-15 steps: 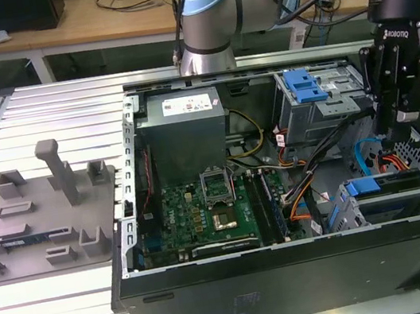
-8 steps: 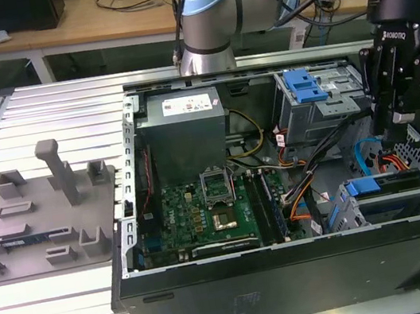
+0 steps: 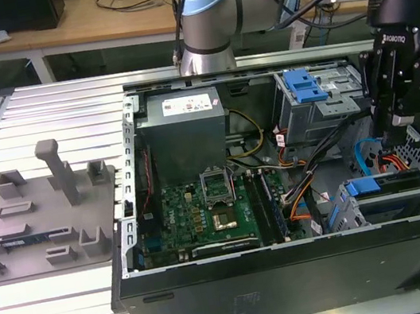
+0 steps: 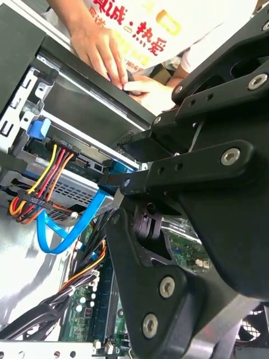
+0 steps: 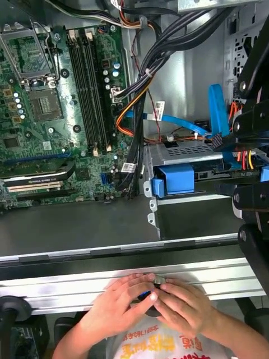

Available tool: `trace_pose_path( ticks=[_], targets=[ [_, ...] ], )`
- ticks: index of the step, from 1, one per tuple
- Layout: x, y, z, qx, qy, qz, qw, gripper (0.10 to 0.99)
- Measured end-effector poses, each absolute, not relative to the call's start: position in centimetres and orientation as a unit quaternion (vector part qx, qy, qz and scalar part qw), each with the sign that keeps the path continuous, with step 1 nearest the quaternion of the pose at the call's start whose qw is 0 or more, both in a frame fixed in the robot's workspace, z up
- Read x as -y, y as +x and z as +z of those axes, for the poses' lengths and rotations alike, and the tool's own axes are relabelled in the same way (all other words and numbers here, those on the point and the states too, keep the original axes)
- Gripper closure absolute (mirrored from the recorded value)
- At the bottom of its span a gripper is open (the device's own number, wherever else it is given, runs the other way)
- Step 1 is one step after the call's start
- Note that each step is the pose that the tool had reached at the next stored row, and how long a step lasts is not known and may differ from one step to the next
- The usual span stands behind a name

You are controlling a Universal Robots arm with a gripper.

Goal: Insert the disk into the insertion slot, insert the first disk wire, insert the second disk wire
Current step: 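Insert the second disk wire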

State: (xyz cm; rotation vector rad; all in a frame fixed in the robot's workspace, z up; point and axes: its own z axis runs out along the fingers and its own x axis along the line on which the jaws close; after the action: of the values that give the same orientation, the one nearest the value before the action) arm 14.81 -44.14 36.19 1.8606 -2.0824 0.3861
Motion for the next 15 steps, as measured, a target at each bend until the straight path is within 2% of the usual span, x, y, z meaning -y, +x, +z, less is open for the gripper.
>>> trace_pose_path(
  ticks=[8, 9, 10, 12, 13, 15],
  targets=[
    [44.22, 14.98, 36.05, 0.727, 0.654, 0.135, 0.161, 0.725],
    [44.22, 14.99, 36.01, 0.727, 0.654, 0.135, 0.161, 0.741],
    [44.22, 14.99, 35.98, 0.727, 0.654, 0.135, 0.161, 0.808],
    [44.22, 14.99, 35.92, 0.727, 0.654, 0.135, 0.161, 0.808],
    [44.22, 14.99, 35.88, 0.727, 0.654, 0.135, 0.161, 0.878],
    [44.22, 14.99, 35.78, 0.727, 0.654, 0.135, 0.161, 0.878]
  ],
)
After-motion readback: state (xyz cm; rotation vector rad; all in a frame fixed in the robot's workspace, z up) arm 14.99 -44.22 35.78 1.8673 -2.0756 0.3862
